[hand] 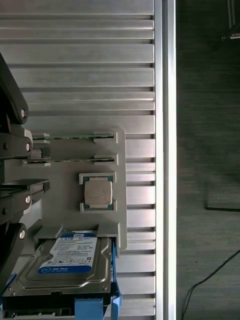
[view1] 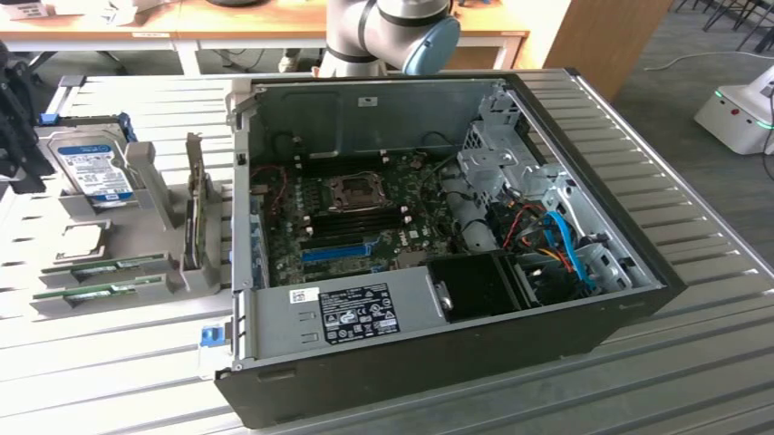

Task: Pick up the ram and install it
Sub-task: 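Pick up the ram and move it above insertion slot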

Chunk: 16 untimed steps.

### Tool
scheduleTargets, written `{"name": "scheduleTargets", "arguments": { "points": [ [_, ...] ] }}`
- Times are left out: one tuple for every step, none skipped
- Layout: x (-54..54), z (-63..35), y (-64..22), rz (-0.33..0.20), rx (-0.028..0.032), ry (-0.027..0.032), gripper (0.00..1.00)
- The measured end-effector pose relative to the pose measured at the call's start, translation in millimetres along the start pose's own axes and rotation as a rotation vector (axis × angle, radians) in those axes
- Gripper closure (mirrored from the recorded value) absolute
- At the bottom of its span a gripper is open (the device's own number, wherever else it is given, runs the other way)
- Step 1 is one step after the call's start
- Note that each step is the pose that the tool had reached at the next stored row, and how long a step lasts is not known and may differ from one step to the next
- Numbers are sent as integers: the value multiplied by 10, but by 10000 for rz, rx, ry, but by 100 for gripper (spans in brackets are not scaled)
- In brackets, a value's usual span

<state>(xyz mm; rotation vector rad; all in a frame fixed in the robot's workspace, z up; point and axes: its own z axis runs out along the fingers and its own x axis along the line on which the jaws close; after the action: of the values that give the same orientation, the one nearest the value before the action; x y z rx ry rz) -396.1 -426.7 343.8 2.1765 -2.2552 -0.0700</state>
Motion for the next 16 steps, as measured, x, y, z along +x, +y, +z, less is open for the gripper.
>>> {"name": "scheduleTargets", "arguments": {
  "points": [
    [1, 18, -1, 0, 1, -1, 70],
    [1, 37, -1, 1, 1, 0, 70],
    [2, 55, -2, 1, 2, 0, 70],
    [2, 73, -3, 1, 3, 0, 70],
    [3, 91, -3, 1, 3, 0, 70],
    [3, 109, -4, 2, 4, 0, 70],
    [4, 127, -5, 4, 5, 0, 70],
    [4, 147, -6, 7, 6, -1, 70],
    [5, 165, -6, 10, 7, -1, 70],
    [5, 183, -7, 15, 8, -1, 70],
    [5, 201, -8, 19, 10, -2, 70],
    [6, 219, -8, 23, 12, -2, 70],
    [6, 236, -9, 28, 13, -1, 70],
    [7, 254, -9, 32, 15, -2, 70],
    [7, 273, -10, 36, 19, -2, 70],
    [8, 291, -11, 40, 24, -2, 70]
  ]
}}
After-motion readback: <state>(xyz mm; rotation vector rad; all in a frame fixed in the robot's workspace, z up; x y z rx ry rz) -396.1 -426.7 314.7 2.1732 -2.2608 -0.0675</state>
